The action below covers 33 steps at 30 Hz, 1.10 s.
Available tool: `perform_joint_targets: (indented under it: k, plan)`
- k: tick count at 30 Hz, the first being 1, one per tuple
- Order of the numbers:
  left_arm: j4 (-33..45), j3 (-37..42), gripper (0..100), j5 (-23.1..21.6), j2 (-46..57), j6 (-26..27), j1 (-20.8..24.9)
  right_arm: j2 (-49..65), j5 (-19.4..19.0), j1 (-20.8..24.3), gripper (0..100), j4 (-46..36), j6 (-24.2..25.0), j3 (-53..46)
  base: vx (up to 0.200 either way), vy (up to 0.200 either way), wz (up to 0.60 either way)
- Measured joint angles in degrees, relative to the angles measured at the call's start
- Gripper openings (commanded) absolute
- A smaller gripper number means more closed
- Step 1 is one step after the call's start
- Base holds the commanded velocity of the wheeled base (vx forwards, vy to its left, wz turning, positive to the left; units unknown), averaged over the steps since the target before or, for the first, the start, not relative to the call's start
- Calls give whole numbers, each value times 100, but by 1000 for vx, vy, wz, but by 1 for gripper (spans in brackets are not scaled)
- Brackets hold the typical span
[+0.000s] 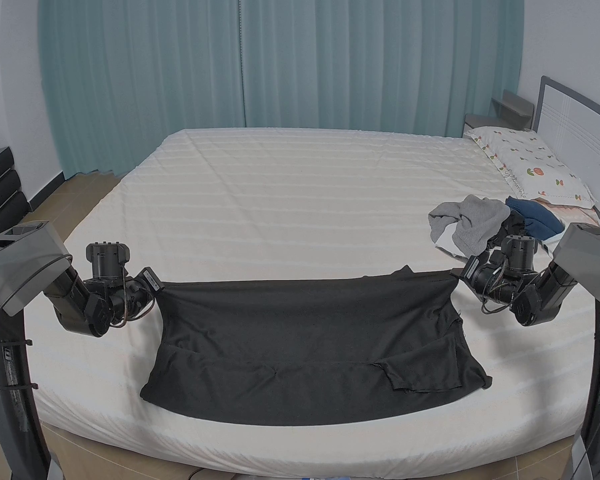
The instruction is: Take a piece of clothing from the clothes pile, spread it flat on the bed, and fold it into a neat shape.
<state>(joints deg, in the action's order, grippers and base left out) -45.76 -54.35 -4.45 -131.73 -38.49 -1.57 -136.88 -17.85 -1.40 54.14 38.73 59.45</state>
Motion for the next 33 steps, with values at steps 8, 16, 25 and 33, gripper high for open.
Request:
perform_joint_targets:
  k: [8,16,25,33]
  plan:
    - [-38,785,0,-1,246,444,1,330,-117,-7,0,-4,-430,-835,0,0,0]
    - [-249,1666,0,5,444,811,37,536,-295,-90,0,46,-984,-1751,0,0,0]
    - [-638,2287,0,7,489,833,135,567,-315,-173,0,62,-1221,-2181,0,0,0]
    - [-657,2541,0,-17,638,780,148,702,-322,-212,0,148,-1229,-2336,0,0,0]
